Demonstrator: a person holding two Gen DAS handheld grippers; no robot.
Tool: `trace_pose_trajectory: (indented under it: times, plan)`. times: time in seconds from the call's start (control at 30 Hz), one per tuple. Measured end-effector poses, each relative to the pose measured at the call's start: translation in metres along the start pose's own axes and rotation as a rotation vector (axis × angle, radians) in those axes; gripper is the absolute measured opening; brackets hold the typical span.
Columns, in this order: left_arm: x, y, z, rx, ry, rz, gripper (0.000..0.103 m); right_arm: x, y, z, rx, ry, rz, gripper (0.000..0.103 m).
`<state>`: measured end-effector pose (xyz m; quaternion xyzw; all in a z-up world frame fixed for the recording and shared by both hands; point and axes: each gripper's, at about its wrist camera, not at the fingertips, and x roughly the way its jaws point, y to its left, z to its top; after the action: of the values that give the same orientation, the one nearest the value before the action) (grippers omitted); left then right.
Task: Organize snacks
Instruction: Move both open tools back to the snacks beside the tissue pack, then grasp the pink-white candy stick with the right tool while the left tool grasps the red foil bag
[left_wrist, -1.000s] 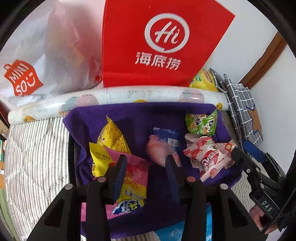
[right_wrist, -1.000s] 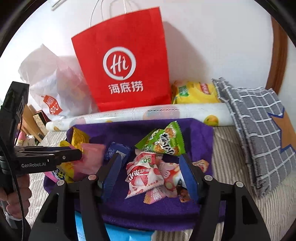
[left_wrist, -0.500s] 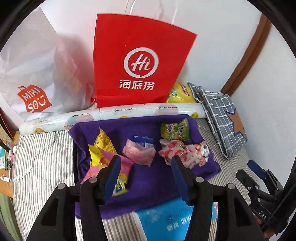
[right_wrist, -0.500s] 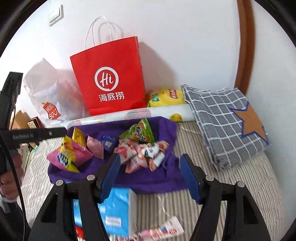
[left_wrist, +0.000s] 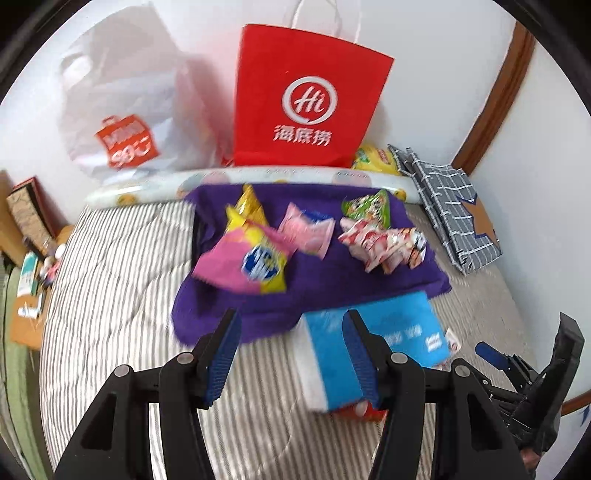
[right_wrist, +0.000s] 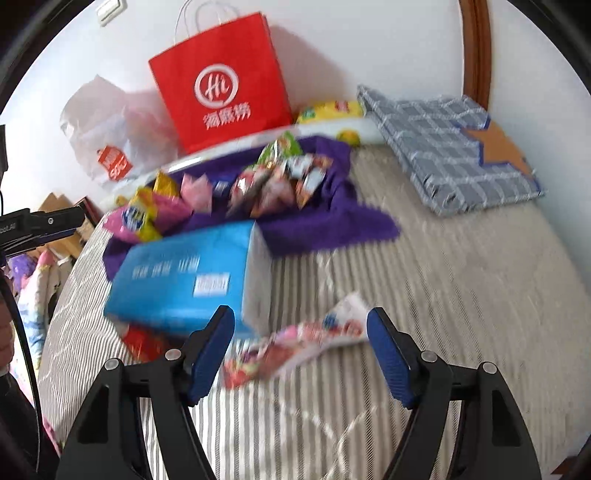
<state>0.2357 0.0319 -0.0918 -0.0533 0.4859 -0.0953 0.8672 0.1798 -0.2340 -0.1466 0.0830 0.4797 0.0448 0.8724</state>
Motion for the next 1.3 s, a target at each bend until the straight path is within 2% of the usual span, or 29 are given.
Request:
trace_pose_trajectory:
  times: [0.17, 0.23, 0.33, 0.4, 0.43, 0.5, 0.57, 0.83, 0.87, 0.93, 0.97, 1.0, 1.07, 1.2, 1.3]
  plan:
    - [-0.007, 0.006, -0.02, -0.018, 0.016, 0.034, 0.055, 0.012, 0.006, -0.009, 0.005, 0.013, 0.011, 0.075]
    - [-0.01, 0.009, -0.026, -0.028, 0.017, 0.047, 0.055, 0.02, 0.009, -0.012, -0.009, 0.03, -0.022, 0.074]
    - [-0.014, 0.012, -0.034, -0.038, 0.02, 0.06, 0.055, 0.029, 0.011, -0.017, -0.026, 0.046, -0.054, 0.064]
    - [-0.015, 0.012, -0.038, -0.04, 0.022, 0.066, 0.055, 0.03, 0.01, -0.02, -0.026, 0.041, -0.03, 0.047]
    - [-0.015, 0.012, -0.039, -0.041, 0.022, 0.067, 0.055, 0.028, 0.008, -0.021, -0.023, 0.037, -0.021, 0.042]
    - [-0.015, 0.012, -0.042, -0.045, 0.024, 0.064, 0.055, 0.023, 0.002, -0.023, -0.024, 0.037, -0.009, 0.023]
    - [-0.014, 0.01, -0.044, -0.045, 0.026, 0.056, 0.055, 0.019, -0.003, -0.024, -0.028, 0.04, -0.008, 0.017]
    - [-0.001, 0.0, -0.053, -0.041, 0.052, 0.023, 0.055, -0.005, -0.026, -0.036, -0.062, 0.071, -0.07, 0.019]
    - [0.001, -0.001, -0.054, -0.041, 0.057, 0.019, 0.055, -0.007, -0.028, -0.037, -0.059, 0.074, -0.062, 0.024]
    - [0.005, -0.003, -0.056, -0.039, 0.066, 0.016, 0.055, -0.01, -0.031, -0.037, -0.052, 0.06, -0.055, 0.04]
    - [0.006, -0.004, -0.057, -0.036, 0.069, 0.015, 0.055, -0.01, -0.032, -0.036, -0.046, 0.048, -0.065, 0.053]
    - [0.008, -0.005, -0.058, -0.034, 0.072, 0.016, 0.055, -0.01, -0.033, -0.035, -0.041, 0.032, -0.078, 0.057]
    - [0.009, -0.006, -0.06, -0.033, 0.074, 0.017, 0.055, -0.004, -0.037, -0.032, -0.018, 0.029, -0.096, 0.057]
    - [0.01, -0.007, -0.063, -0.034, 0.075, 0.016, 0.055, 0.015, -0.045, -0.028, 0.041, 0.059, -0.078, 0.057]
    - [0.012, -0.009, -0.068, -0.038, 0.072, 0.0, 0.055, 0.019, -0.039, -0.028, 0.011, 0.028, -0.1, 0.055]
